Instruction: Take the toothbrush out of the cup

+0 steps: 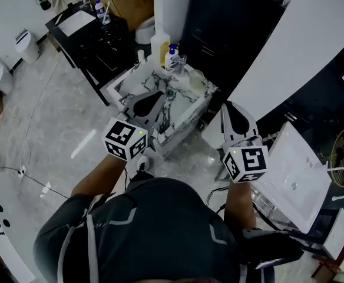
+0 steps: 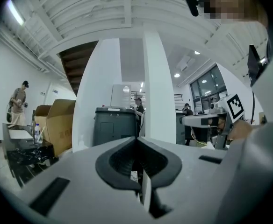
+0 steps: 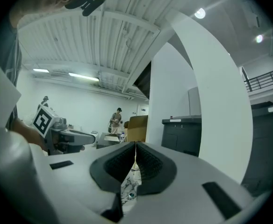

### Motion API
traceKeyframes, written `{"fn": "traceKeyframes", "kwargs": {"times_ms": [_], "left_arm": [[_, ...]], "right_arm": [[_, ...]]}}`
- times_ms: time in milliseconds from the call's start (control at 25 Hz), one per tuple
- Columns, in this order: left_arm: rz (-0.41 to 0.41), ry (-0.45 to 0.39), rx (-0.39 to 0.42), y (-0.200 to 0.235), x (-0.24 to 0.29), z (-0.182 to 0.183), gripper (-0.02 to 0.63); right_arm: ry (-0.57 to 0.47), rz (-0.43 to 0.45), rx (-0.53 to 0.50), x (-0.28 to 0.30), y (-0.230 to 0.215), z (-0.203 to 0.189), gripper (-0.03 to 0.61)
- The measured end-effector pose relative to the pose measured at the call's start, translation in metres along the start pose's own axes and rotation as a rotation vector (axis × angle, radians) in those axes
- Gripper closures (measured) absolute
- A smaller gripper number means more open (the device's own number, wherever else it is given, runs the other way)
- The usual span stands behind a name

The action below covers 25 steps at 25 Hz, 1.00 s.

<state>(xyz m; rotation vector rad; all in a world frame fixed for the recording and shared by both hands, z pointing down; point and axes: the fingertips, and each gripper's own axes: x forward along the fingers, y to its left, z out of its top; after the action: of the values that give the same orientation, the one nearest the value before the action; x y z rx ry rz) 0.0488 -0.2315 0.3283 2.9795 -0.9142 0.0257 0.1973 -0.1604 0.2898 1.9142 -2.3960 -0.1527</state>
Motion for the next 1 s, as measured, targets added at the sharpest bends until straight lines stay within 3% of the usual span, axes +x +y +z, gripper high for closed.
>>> {"fn": "traceKeyframes", "kwargs": {"times_ms": [280,400,1000], "left_arm": [[-0.106,0.055,-0.038,0.057,0.048,-0.023,0.601],[-0.152,0.08,-0.056,0.075,0.069,-0.042,0.52],[-0.331,0.203,-0.098,0.119,0.17,-0.134,0.431]], "right_arm": [[0.067,-0.09,0.026,0.053,-0.009,-0.016,0.549],[0.103,-0.116,0.026,0.069,-0.007,-0.027,0.549],[0.177,-0.34,0.061,0.108,-0.025,-0.066,0.549]]}}
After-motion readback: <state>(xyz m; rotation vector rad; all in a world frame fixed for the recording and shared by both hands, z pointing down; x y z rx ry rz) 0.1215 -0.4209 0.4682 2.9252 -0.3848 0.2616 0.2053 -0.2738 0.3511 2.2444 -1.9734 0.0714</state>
